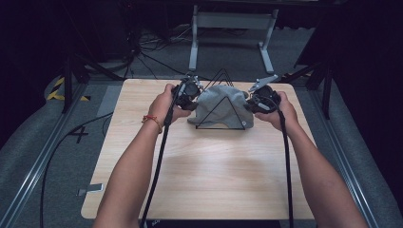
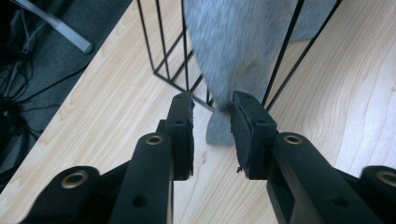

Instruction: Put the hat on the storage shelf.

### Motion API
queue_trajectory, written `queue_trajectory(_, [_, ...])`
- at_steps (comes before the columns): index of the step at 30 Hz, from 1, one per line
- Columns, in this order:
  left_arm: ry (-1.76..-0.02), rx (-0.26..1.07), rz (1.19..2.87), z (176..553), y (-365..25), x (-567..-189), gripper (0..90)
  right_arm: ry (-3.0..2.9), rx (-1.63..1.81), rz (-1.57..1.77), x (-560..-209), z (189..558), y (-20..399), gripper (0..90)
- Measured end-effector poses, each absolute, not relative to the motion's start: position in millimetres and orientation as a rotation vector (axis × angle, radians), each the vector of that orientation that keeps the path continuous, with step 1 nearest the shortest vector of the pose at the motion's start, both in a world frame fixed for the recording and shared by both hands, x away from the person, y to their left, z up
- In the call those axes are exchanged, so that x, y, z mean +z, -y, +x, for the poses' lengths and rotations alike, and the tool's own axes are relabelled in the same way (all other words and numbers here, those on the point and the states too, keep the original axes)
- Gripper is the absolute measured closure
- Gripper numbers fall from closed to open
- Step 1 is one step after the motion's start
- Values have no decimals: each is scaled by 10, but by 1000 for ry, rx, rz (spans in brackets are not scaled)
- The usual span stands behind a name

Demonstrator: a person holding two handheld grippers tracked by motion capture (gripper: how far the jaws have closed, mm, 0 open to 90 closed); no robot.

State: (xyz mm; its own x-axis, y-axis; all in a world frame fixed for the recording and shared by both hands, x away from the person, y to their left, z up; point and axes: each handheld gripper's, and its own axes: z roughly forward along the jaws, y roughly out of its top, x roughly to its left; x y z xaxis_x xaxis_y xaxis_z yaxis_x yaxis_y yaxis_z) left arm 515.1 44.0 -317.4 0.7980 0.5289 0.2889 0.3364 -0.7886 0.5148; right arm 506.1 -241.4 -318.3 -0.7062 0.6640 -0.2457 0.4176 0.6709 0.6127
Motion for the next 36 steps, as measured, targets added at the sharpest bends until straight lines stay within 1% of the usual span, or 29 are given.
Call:
queue_trajectory(2, [-653, 582, 2528, 5095, -507, -3159, 647, -2419, 746, 852, -3139, 5022, 2464, 716])
queue_trajectory(3, [-656, 587, 2518, 5066, -533, -3159, 599, -2412, 763, 851, -3108, 4974, 2513, 694])
queue_trajectory(4, [-657, 594, 2507, 5032, -572, -3160, 599, -2412, 763, 851, -3108, 4974, 2513, 694])
queue_trajectory(5, [-659, 589, 2497, 4993, -615, -3165, 550, -2404, 773, 854, -3091, 4910, 2566, 677])
queue_trajectory(6, [-662, 585, 2482, 4944, -659, -3177, 550, -2404, 773, 854, -3091, 4910, 2566, 677])
queue_trajectory(7, [-647, 591, 2477, 4838, -748, -3225, 521, -2403, 772, 845, -3100, 4813, 2604, 653])
queue_trajectory(8, [-647, 591, 2477, 4838, -748, -3225, 509, -2403, 772, 845, -3100, 4813, 2604, 653])
queue_trajectory(11, [-638, 587, 2454, 4678, -892, -3301, 496, -2414, 787, 818, -3115, 4686, 2654, 641])
queue_trajectory(16, [-633, 596, 2440, 4402, -1108, -3448, 449, -2414, 828, 793, -3157, 4465, 2756, 616])
queue_trajectory(17, [-638, 587, 2422, 4290, -1196, -3528, 425, -2413, 842, 776, -3183, 4383, 2784, 599])
queue_trajectory(18, [-638, 587, 2422, 4290, -1196, -3528, 416, -2413, 842, 776, -3183, 4383, 2784, 599])
queue_trajectory(19, [-637, 564, 2402, 4183, -1291, -3625, 405, -2422, 850, 745, -3225, 4288, 2820, 565])
queue_trajectory(20, [-637, 564, 2402, 4183, -1291, -3625, 395, -2422, 850, 745, -3225, 4288, 2820, 565])
queue_trajectory(21, [-649, 576, 2390, 4111, -1342, -3693, 395, -2422, 850, 742, -3254, 4229, 2837, 566])
queue_trajectory(22, [-648, 585, 2396, 4060, -1387, -3739, 365, -2423, 855, 723, -3335, 4113, 2892, 555])
queue_trajectory(24, [-654, 576, 2384, 3932, -1503, -3889, 357, -2414, 873, 723, -3431, 4011, 2955, 549])
queue_trajectory(26, [-657, 565, 2389, 3888, -1554, -3950, 348, -2419, 870, 722, -3472, 3975, 2980, 546])
queue_trajectory(30, [-687, 556, 2399, 3733, -1728, -4148, 313, -2421, 843, 743, -3785, 3768, 3182, 521])
queue_trajectory(31, [-687, 556, 2399, 3733, -1728, -4148, 309, -2421, 843, 743, -3785, 3768, 3182, 521])
queue_trajectory(35, [-699, 539, 2416, 3637, -1840, -4288, 292, -2392, 882, 812, -4008, 3629, 3407, 498])
queue_trajectory(36, [-699, 537, 2416, 3619, -1864, -4322, 292, -2392, 882, 812, -4008, 3629, 3407, 498])
